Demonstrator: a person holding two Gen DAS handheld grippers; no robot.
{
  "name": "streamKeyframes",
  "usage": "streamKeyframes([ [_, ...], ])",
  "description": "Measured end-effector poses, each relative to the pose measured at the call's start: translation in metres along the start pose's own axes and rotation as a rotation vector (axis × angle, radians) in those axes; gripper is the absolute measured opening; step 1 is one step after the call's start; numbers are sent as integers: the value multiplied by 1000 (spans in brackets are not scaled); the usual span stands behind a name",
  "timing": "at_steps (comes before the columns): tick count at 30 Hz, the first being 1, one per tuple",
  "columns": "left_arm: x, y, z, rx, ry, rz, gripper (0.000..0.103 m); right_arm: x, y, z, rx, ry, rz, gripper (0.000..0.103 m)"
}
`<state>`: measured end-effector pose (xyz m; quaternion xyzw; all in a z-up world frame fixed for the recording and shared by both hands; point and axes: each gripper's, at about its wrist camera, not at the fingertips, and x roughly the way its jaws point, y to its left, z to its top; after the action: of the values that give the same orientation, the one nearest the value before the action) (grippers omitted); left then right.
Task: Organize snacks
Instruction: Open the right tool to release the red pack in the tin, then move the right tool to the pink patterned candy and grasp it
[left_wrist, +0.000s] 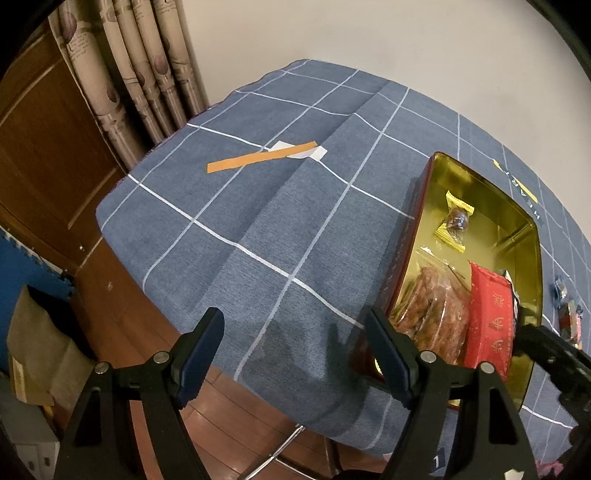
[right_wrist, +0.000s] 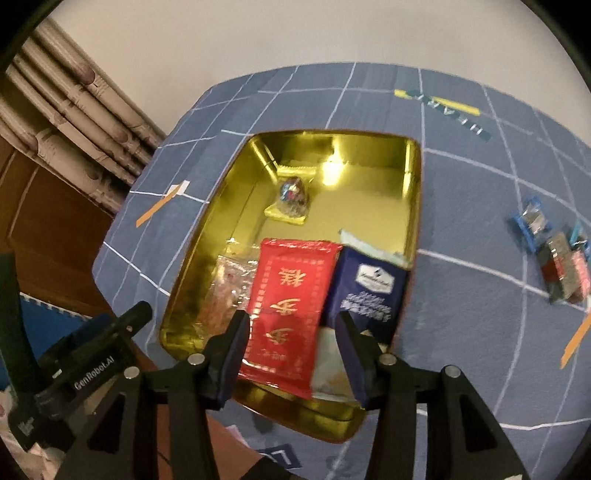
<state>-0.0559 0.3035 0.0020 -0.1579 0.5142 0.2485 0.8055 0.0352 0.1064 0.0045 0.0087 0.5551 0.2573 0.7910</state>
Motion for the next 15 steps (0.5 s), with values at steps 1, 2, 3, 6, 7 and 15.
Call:
streamKeyframes([
  [1,0,1,0,0,0,0,75,-4,-2,0,-7,-11,0,49],
  [2,0,0,0,0,-2,-1,76,-8,-4,-1,-11,-21,-4,49],
  [3,0,0,0,2,-4,1,76,-13,-8,-1,-14,-34,-7,49],
  [6,0,0,1,7,-7,7,76,-27,-23,-2,-10,-67,-15,49],
  [7,0,0,0,6,-7,7,76,-32,-31,-2,4,-78,-23,49],
  [15,0,-1,1,13,-27,20,76,-64,-136,-2,99,-153,-140,49],
])
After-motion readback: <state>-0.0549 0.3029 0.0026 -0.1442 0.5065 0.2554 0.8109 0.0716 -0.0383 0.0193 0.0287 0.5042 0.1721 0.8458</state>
